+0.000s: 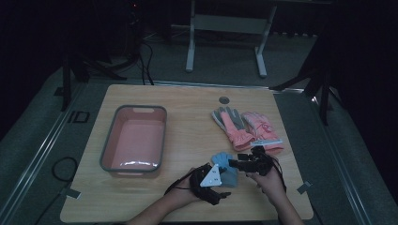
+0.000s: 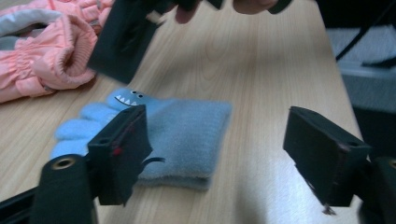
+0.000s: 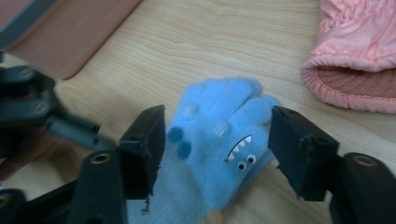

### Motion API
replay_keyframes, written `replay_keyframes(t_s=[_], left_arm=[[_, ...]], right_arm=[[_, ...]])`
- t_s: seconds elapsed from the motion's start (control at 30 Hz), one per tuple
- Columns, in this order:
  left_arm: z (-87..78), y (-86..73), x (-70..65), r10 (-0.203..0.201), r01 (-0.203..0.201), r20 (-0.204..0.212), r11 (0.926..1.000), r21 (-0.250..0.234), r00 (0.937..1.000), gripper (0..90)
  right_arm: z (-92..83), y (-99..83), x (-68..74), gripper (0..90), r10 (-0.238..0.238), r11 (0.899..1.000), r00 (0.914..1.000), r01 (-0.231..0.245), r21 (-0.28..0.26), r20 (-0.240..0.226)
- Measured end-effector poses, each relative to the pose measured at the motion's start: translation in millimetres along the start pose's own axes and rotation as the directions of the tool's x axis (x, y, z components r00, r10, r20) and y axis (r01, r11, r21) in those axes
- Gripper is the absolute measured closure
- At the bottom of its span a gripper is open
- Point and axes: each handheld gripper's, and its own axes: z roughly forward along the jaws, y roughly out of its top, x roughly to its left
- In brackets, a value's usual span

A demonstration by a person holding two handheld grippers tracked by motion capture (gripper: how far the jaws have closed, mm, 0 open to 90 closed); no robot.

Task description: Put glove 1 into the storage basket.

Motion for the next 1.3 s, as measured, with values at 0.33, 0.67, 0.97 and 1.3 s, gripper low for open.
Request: replay_keyframes(t_s=[0.33,0.67,0.97,1.3], left_arm=[[16.8,-1.3,5.2,0.075,-0.077,0.03,0.9956,0.054,0.9967,39.3],[26.2,-3.8,4.8,0.105,-0.106,0.014,0.9837,0.145,0.9944,46.9],[28.8,-6.0,7.6,0.088,-0.083,-0.023,0.9837,0.16,0.9959,57.6],[26.8,-2.7,12.7,0.008,-0.003,-0.034,0.9874,0.159,0.9994,73.9]], right_arm=[[34.3,-2.4,2.5,34.6,-0.03,0.998,0.9937,0.025,0.051,0.108],[47.9,-9.9,11.9,34.8,-0.13,0.99,0.9775,0.12,0.069,0.166],[50.0,-8.8,12.1,44.8,-0.167,0.985,0.9726,0.156,0.08,0.162],[51.4,-10.8,14.0,76.2,-0.115,0.992,0.9901,0.11,0.061,0.08]])
